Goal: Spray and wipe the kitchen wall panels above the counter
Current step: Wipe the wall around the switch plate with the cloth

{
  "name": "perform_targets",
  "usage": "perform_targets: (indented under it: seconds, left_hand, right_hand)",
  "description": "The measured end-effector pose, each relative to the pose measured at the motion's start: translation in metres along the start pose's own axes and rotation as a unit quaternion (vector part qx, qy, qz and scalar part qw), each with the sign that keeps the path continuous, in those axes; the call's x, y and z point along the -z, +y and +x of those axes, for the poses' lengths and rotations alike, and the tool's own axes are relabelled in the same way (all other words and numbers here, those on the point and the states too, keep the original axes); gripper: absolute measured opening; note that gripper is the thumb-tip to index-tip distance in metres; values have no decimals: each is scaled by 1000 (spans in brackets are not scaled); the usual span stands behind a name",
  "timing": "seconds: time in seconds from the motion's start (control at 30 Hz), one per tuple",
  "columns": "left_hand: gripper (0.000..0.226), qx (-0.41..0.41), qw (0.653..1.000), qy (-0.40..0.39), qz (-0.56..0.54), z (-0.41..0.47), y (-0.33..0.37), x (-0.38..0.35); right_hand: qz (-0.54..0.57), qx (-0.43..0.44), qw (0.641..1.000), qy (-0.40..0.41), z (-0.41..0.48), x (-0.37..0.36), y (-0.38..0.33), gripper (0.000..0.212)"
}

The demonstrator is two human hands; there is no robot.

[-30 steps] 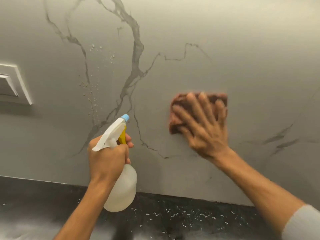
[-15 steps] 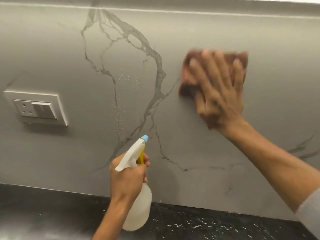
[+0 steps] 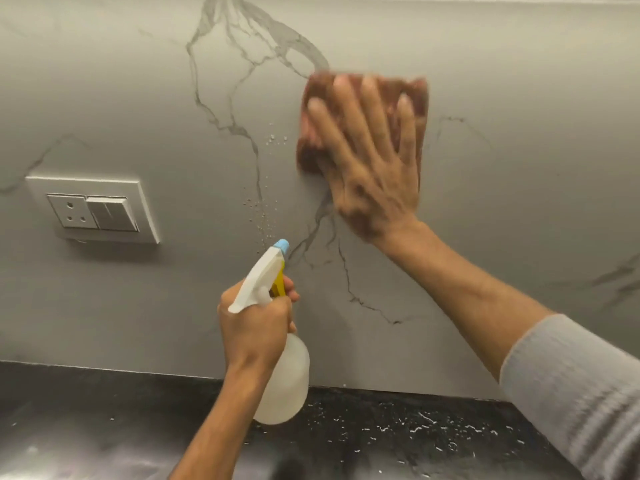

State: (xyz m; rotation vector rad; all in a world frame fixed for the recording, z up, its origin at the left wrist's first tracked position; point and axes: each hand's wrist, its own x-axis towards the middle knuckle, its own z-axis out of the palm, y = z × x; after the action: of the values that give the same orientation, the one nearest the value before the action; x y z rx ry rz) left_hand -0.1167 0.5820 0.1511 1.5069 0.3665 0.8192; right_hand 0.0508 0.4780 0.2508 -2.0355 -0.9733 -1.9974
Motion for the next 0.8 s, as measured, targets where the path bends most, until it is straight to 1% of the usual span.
perform_targets:
  seconds: [0.07, 0.1, 0.17, 0.2, 0.23, 0.3, 0.33, 0.37, 0.4, 0.47, 0.5, 0.53, 0.6, 0.63, 0.67, 0.7, 0.77, 0.8]
  left_hand:
    - [30, -5, 1000, 6, -2, 6, 1, 4]
    - [32, -9, 1000, 10, -1, 8, 0, 8]
    - [34, -19, 1000, 14, 5, 13, -4, 17]
    - [35, -23, 1000, 18, 7, 16, -8, 22]
    - [36, -25, 999, 23, 10, 18, -12, 26]
    - [36, -23, 999, 27, 11, 20, -18, 29]
    - [36, -20, 999, 30, 9, 21, -20, 30]
    - [36, -20, 999, 29, 8, 22, -22, 28]
    - [36, -19, 999, 30, 4, 23, -24, 26]
    - [32, -18, 999, 38, -7, 24, -27, 25]
    - [30, -18, 999, 45, -10, 26, -30, 26]
    - [30, -20, 998, 53, -7, 27, -33, 30]
    - [30, -23, 998, 56, 1, 27, -39, 39]
    - [28, -24, 998, 55, 1, 27, -41, 44]
    - [27, -23, 998, 55, 0, 28, -42, 48]
    - [26, -20, 998, 58, 1, 30, -43, 53]
    - [27, -15, 998, 62, 8, 32, -46, 60]
    - [29, -14, 998, 61, 9, 33, -48, 64]
  right_hand:
    - [-5, 93, 993, -71, -47, 10, -20, 55]
    - [-9, 141, 985, -102, -67, 18, -26, 55]
    - [-14, 182, 975, -128, -72, 26, -28, 54]
    - [-7, 177, 977, -121, -56, 24, -27, 56]
    - [1, 146, 984, -102, -32, 18, -27, 58]
    - [11, 53, 998, -30, 24, 2, -24, 49]
    - [15, 22, 1000, -1, 49, -5, -25, 45]
    - [10, 11, 1000, 11, 62, -10, -27, 43]
    - [13, 21, 1000, 18, 62, -14, -32, 44]
    - [14, 100, 995, -7, 19, -17, -48, 50]
    - [12, 150, 988, -44, -18, -12, -58, 53]
    - [3, 205, 974, -98, -57, -6, -67, 56]
    - [-9, 314, 928, -200, -117, 11, -75, 63]
    - [-6, 342, 914, -220, -123, 14, -71, 63]
    - [0, 341, 917, -206, -114, 12, -67, 62]
    - [4, 309, 936, -169, -93, 6, -65, 60]
    - [5, 184, 981, -64, -31, -13, -60, 56]
    - [1, 130, 991, -29, 1, -21, -58, 51]
